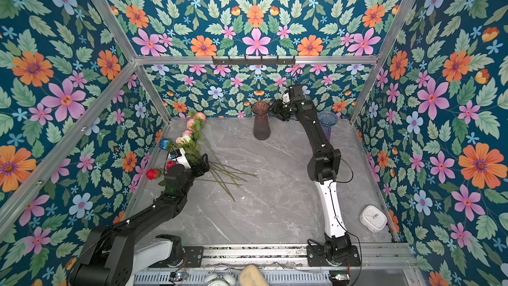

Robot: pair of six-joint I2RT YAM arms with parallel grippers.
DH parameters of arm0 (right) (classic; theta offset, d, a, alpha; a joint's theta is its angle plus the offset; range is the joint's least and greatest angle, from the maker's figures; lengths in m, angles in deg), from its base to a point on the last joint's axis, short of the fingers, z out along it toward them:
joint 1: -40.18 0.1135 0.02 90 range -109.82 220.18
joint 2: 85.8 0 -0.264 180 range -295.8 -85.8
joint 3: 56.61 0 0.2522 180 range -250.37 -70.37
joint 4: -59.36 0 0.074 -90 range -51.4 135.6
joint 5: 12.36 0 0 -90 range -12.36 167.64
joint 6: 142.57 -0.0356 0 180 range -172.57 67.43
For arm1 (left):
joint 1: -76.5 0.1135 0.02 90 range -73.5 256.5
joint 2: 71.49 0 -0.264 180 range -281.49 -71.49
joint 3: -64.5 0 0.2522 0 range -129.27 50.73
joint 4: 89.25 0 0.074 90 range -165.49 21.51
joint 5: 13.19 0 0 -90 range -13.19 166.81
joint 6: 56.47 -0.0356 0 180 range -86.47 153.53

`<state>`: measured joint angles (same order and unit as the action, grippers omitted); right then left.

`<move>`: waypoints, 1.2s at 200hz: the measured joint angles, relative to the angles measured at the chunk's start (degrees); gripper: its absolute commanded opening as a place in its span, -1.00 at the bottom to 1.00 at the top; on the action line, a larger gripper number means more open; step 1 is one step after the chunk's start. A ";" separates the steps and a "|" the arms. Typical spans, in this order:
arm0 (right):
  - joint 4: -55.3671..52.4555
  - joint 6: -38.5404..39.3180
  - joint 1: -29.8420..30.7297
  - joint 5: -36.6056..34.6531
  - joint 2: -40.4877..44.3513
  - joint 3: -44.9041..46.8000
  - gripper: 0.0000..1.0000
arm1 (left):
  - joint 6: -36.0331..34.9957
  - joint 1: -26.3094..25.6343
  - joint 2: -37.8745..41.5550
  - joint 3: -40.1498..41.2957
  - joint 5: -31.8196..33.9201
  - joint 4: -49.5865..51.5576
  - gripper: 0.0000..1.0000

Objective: Arrange flowers in a vase
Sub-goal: Pick up the vase from the top-center of the table.

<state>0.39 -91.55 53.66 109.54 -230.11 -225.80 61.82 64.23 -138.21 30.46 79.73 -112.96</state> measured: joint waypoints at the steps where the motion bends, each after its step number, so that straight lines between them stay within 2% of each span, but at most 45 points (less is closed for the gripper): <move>1: 0.15 -0.04 0.00 0.13 -0.09 -0.04 -0.14 | 0.00 0.00 -0.04 -0.04 0.00 0.00 0.88; 54: 5.51 -2.73 0.02 0.96 -0.50 -0.22 -0.27 | 0.00 0.00 -0.50 -0.66 -0.94 0.31 0.86; 100: 5.38 -2.84 0.39 -2.27 -3.37 -2.43 -0.30 | 0.22 -0.09 -1.95 -0.81 -1.51 0.20 0.85; 159: 5.81 -1.05 0.98 -3.67 -3.28 -1.99 -0.41 | 0.96 -0.09 -4.63 -2.03 -2.78 0.20 0.84; 240: 4.48 2.80 2.08 -7.63 -2.10 -1.88 -0.45 | 1.36 -0.09 -6.95 -2.91 -3.45 -0.15 0.81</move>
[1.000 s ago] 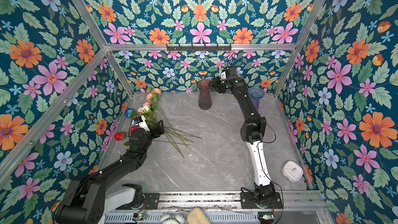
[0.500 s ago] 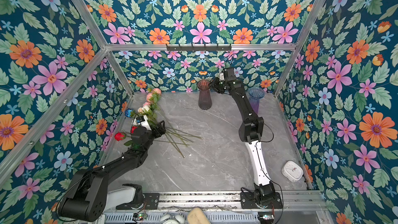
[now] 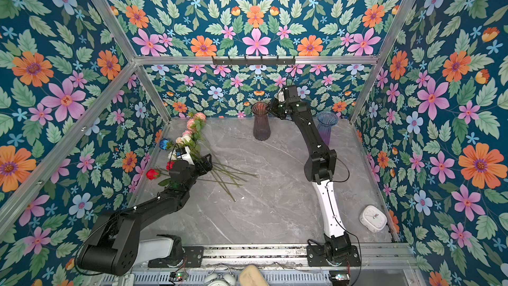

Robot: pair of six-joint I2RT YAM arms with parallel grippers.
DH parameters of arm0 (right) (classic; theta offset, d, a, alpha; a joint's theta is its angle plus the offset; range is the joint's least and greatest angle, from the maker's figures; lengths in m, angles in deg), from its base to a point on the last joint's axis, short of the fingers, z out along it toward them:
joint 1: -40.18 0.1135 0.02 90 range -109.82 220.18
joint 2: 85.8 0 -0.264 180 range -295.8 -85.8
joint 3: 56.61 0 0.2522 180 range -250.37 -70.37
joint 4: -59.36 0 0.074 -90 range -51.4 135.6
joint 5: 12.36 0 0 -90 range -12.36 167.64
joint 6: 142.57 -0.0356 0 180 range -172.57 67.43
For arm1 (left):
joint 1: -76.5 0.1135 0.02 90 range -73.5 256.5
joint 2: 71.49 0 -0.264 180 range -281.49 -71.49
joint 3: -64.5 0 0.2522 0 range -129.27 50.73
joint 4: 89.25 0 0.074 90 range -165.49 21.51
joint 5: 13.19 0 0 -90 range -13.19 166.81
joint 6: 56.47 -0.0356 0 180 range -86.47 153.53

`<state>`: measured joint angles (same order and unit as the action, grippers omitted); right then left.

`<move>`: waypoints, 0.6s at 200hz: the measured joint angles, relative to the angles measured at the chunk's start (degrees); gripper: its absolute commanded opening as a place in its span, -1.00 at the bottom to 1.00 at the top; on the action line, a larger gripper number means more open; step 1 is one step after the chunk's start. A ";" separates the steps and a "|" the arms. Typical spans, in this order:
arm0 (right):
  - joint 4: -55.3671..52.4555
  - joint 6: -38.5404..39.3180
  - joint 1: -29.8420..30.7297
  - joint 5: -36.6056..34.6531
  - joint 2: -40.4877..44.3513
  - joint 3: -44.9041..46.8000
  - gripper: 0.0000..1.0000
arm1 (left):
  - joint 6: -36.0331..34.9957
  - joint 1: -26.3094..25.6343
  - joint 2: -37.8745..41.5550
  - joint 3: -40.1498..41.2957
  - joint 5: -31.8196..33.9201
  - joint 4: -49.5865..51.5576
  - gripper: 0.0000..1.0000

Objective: Arrange flowers in a vase
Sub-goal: Pick up the vase from the top-center of the table.

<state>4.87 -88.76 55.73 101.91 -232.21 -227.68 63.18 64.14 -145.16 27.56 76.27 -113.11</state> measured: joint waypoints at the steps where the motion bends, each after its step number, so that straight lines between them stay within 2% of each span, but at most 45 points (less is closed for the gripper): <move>1: -0.02 0.00 0.00 -0.04 0.00 0.00 -0.45 | 0.00 0.00 0.02 0.00 -0.02 0.02 0.80; 120: -0.68 1.88 1.07 -2.67 0.00 -0.02 -0.46 | 0.17 0.00 0.22 -0.42 -0.81 0.31 0.81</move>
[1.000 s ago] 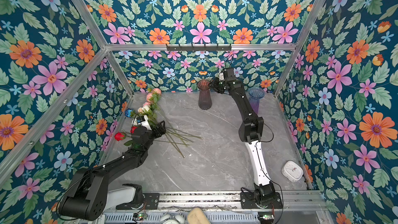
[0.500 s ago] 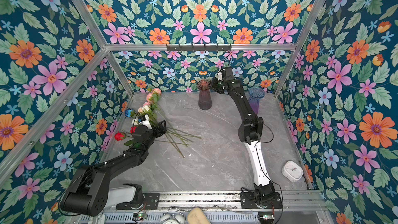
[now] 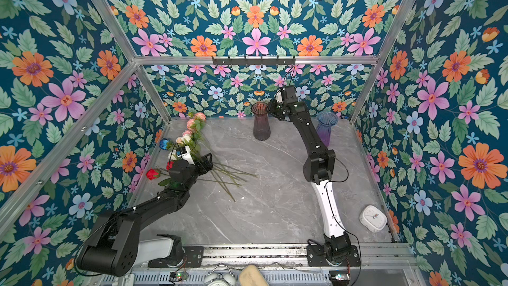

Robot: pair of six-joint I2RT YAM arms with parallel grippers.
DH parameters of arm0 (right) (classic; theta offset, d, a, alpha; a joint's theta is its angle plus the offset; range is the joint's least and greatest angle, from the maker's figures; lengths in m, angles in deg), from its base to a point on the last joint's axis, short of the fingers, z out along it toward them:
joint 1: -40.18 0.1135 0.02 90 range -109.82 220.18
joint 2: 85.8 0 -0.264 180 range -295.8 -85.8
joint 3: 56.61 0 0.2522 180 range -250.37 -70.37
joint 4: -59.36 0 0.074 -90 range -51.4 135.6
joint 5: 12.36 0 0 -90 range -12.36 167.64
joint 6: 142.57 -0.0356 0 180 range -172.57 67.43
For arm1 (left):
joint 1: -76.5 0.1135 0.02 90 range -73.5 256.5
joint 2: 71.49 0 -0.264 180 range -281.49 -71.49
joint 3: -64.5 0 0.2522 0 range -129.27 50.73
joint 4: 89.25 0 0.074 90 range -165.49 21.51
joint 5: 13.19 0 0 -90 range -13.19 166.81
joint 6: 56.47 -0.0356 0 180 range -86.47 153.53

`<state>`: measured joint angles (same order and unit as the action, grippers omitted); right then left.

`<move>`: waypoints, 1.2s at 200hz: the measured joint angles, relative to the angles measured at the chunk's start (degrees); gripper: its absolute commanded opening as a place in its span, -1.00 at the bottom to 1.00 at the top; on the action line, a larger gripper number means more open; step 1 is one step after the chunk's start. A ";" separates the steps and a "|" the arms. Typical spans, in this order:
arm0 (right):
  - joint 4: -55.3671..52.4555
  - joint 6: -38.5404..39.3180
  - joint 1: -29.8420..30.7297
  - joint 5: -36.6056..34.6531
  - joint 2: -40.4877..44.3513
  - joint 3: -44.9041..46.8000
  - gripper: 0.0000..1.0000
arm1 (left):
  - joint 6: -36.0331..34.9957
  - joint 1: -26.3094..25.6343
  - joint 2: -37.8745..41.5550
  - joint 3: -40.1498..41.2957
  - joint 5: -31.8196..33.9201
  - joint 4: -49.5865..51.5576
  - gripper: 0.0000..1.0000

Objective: Arrange flowers in a vase
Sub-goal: Pick up the vase from the top-center of the table.

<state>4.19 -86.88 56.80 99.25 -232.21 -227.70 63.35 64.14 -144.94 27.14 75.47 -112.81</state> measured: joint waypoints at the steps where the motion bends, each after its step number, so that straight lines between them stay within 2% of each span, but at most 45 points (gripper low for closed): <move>1: 0.00 0.00 0.02 0.00 0.00 0.00 -0.46 | 0.02 0.00 0.00 0.00 0.00 0.02 0.80; 240: -5.44 2.99 0.50 -4.87 2.84 2.60 -0.50 | 0.15 0.00 0.46 -0.66 -0.31 1.25 0.80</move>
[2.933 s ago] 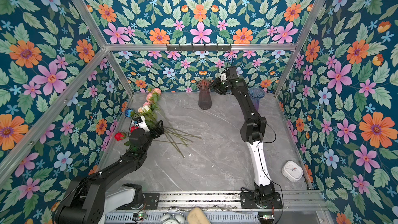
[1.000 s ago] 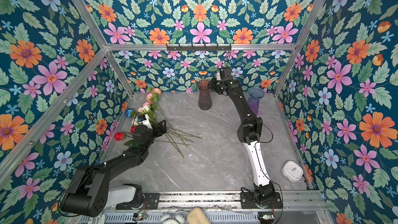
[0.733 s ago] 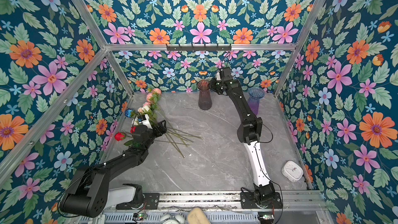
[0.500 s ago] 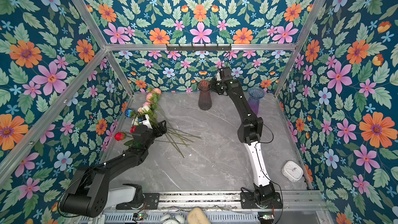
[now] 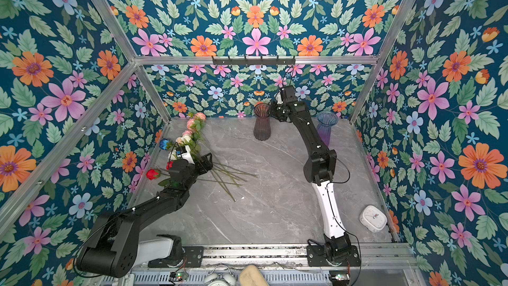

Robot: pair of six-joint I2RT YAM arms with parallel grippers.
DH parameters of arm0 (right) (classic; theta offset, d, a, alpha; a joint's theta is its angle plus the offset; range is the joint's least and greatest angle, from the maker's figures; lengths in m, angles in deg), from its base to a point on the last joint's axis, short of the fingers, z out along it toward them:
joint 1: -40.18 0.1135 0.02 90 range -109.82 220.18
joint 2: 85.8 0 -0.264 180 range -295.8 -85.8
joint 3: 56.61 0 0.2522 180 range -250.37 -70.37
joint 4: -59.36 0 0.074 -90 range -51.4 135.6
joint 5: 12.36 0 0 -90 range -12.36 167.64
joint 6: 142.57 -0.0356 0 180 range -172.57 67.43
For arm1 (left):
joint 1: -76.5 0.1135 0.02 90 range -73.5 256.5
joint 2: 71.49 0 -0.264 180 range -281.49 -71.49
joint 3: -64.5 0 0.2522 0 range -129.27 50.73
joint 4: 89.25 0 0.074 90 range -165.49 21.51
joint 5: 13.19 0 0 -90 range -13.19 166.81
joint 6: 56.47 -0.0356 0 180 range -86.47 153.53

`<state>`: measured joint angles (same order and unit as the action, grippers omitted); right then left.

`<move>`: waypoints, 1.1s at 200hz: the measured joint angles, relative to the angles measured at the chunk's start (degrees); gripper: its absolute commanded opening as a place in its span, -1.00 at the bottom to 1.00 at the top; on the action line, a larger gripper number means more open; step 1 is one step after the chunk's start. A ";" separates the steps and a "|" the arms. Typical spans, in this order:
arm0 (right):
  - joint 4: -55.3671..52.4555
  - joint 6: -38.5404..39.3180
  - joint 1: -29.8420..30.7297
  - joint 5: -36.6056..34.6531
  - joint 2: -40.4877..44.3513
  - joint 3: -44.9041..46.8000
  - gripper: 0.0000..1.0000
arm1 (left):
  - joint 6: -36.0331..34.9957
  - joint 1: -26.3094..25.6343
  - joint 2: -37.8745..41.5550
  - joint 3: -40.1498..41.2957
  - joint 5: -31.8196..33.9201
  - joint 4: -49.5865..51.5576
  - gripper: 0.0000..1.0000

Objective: Arrange flowers in a vase
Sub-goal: Pick up the vase from the top-center of the table, then place the vase at the center of the table.

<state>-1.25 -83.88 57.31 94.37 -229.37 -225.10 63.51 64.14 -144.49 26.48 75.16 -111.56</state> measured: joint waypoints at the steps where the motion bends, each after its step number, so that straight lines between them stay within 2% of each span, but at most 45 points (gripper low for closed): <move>1: -0.02 0.00 0.00 -0.02 0.04 0.00 -0.50 | 0.00 0.00 0.00 0.00 0.00 0.00 0.80; 13: -0.68 0.44 0.00 -0.48 0.46 0.35 -0.54 | 0.00 0.00 0.00 0.00 -0.17 0.07 0.80; 52: -2.45 1.27 -0.02 -1.07 1.79 2.14 -1.00 | 0.02 0.00 0.00 -0.11 -0.76 0.09 0.81; 112: -4.02 1.97 0.15 -3.80 5.88 6.58 -1.00 | 0.00 0.00 0.70 -0.39 -0.74 0.33 0.81; 166: -8.83 4.11 1.16 -7.28 20.68 22.10 -1.00 | -0.02 -0.02 0.98 -0.42 -0.74 0.35 0.81; 220: -6.49 2.71 1.88 -2.25 43.98 47.45 -1.00 | -0.09 -0.02 2.86 -0.42 -0.74 0.94 0.83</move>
<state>-7.74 -81.17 59.19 92.12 -185.39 -177.65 63.42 64.12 -141.62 26.07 74.42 -110.62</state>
